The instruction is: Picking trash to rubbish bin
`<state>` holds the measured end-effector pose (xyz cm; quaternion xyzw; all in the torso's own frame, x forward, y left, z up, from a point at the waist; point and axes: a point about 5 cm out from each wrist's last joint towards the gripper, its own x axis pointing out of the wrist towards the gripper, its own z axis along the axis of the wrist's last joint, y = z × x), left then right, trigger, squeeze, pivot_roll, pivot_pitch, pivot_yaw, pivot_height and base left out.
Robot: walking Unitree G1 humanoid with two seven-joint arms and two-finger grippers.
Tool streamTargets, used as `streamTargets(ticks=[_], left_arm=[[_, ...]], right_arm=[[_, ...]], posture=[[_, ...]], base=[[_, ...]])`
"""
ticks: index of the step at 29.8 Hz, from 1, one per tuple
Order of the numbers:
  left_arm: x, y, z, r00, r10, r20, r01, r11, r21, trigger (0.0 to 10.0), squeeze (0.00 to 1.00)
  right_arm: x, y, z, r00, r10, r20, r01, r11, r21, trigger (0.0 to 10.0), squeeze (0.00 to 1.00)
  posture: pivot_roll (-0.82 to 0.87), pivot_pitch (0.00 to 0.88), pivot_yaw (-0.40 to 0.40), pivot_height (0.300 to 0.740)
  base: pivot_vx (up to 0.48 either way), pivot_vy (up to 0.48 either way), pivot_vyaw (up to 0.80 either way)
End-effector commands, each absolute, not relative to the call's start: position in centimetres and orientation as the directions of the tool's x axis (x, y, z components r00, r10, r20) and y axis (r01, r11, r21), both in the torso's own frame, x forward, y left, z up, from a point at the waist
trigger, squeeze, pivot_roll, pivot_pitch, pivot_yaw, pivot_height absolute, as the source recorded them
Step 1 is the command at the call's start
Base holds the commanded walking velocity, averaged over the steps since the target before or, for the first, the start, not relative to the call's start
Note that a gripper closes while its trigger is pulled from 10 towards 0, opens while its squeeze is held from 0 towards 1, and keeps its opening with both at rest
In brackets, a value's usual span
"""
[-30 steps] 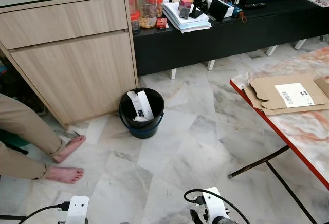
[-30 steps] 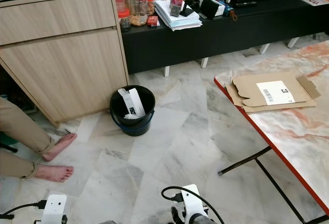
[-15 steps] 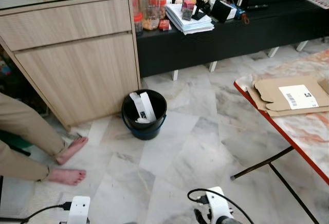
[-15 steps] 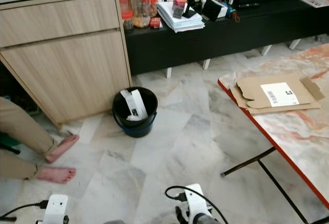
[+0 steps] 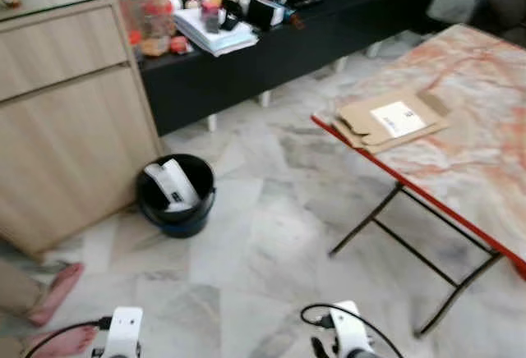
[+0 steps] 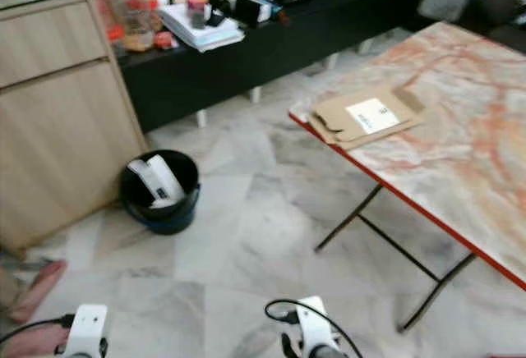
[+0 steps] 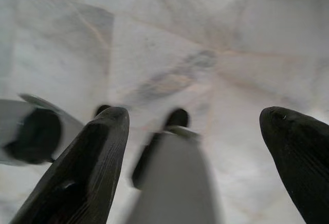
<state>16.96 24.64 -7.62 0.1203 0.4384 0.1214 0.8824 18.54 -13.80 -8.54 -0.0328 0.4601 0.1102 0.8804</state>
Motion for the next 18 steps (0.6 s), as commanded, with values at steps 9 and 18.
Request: streamTargets(ticks=[9, 18], left_arm=[[16.52, 24.41, -7.92, 0.567, 0.317, -0.76, -0.113, 0.944, 0.309, 10.0, 0.0], [16.55, 24.46, -7.9, 0.565, 0.317, -0.762, -0.113, 0.944, 0.309, 10.0, 0.0]], right_arm=[[18.27, -14.7, -8.68, 0.545, 0.141, -0.826, -0.213, 0.977, 0.027, 10.0, 0.0], [18.19, -14.65, -8.72, 0.543, 0.143, -0.828, -0.213, 0.977, 0.028, 10.0, 0.0]], posture=[[0.14, 0.157, -0.024, 0.74], [0.14, 0.157, -0.024, 0.74]], base=[[0.0, 0.0, -0.77], [0.0, 0.215, -0.77]])
